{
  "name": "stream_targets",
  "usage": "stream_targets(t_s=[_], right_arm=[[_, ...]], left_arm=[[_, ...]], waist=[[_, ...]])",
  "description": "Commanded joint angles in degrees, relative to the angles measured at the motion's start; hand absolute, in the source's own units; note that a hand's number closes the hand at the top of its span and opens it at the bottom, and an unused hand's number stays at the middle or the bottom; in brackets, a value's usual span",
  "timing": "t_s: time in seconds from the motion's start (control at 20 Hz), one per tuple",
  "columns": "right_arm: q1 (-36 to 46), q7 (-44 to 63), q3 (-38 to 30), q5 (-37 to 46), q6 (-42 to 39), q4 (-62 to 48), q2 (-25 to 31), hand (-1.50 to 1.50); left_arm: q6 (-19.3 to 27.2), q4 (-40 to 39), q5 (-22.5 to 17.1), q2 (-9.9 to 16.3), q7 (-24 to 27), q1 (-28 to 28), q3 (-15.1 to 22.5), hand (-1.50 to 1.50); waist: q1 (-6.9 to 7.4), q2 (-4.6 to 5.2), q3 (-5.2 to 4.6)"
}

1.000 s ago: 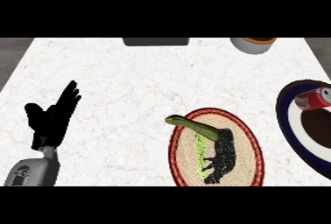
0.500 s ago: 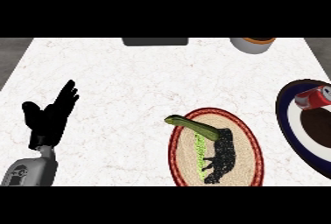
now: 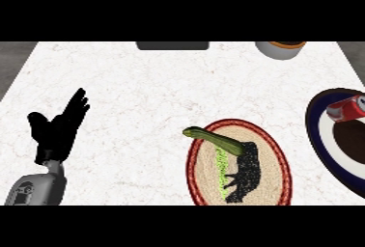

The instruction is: Pick the can from the placemat and place it in the plate

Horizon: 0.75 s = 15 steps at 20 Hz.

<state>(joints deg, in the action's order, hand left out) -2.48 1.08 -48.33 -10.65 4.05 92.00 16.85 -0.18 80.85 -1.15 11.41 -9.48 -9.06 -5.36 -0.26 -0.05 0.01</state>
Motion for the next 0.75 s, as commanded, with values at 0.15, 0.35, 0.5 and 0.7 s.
stream_targets(t_s=[0.15,0.35,0.5,0.7], right_arm=[[-3.84,-4.27,-1.77,-1.53,-1.23,-2.68,0.07,-1.50],[-7.34,-11.43,-4.04,-3.45,-5.65,-7.92,-1.35,-1.50],[-9.54,-7.07,-3.35,-2.16,-5.23,-4.31,-0.86,-1.50],[-8.64,-12.05,-4.07,-1.85,-6.91,-12.69,1.27,-1.50]], left_arm=[[-1.85,-1.35,-0.67,0.69,0.88,-1.02,-2.14,0.00],[0.41,5.09,1.07,-1.73,-2.82,1.87,0.87,0.00],[-3.12,2.55,-1.41,0.20,-1.26,1.36,-1.58,0.00],[-2.43,0.70,-0.51,1.06,-2.55,-1.42,-2.71,0.00]], waist=[[0.05,0.03,-0.02],[0.15,-0.04,0.02],[0.06,-0.01,-0.02],[0.07,0.03,0.00]])
